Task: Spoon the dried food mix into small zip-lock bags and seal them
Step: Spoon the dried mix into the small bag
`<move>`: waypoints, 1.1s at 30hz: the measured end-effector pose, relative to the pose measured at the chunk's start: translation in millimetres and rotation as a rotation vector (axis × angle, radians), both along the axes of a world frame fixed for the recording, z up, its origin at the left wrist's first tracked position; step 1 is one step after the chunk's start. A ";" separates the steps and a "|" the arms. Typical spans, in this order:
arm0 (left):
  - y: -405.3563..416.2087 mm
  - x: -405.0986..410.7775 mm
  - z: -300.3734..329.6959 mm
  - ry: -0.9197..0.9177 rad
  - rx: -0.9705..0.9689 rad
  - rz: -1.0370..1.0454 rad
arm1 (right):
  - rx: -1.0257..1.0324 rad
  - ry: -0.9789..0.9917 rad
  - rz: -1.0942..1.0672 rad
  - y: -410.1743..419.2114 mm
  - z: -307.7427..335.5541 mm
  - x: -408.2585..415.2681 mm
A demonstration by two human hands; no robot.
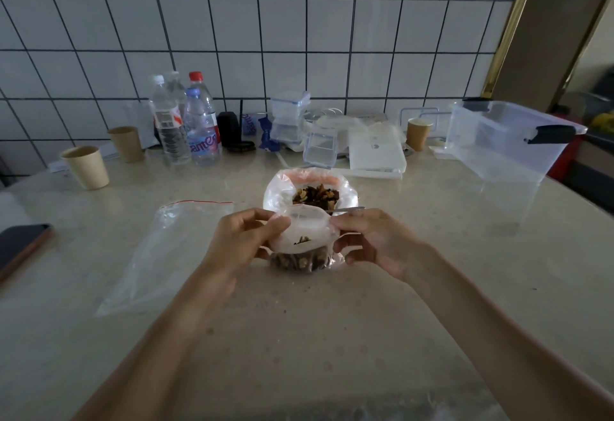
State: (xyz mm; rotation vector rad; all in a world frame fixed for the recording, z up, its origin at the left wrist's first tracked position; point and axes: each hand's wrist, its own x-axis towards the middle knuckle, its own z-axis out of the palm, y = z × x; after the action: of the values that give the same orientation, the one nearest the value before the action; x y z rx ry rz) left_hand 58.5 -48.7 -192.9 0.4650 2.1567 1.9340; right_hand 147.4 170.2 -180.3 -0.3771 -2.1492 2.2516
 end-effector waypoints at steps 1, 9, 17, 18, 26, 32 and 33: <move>0.2 0.3 -3.5 0.187 -0.077 0.064 | 0.117 0.078 -0.034 -3.0 0.1 0.3; 6.7 2.8 -2.0 0.660 -0.528 0.209 | 1.395 0.519 -0.193 -20.2 -3.6 4.9; -8.6 2.8 22.3 -0.553 0.304 -0.276 | -0.061 0.027 -0.008 -1.8 8.1 8.3; -10.4 3.6 21.0 -0.576 0.337 -0.283 | -0.155 0.009 0.009 -0.4 4.6 8.9; -8.6 9.6 11.0 -0.541 0.398 -0.270 | -0.315 -0.021 0.055 -11.1 -9.1 8.9; -3.2 13.8 16.7 -0.484 0.354 -0.291 | -0.212 0.029 -0.049 -21.7 -0.3 6.5; -2.5 14.7 18.4 -0.464 0.336 -0.288 | -0.166 0.042 -0.070 -23.7 1.6 6.6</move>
State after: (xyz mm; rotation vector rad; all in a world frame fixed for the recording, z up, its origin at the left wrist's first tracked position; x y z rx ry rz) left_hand 73.1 -51.2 -174.5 0.3151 1.4101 1.9975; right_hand 154.0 146.5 -178.7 -0.3977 -1.9046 2.3829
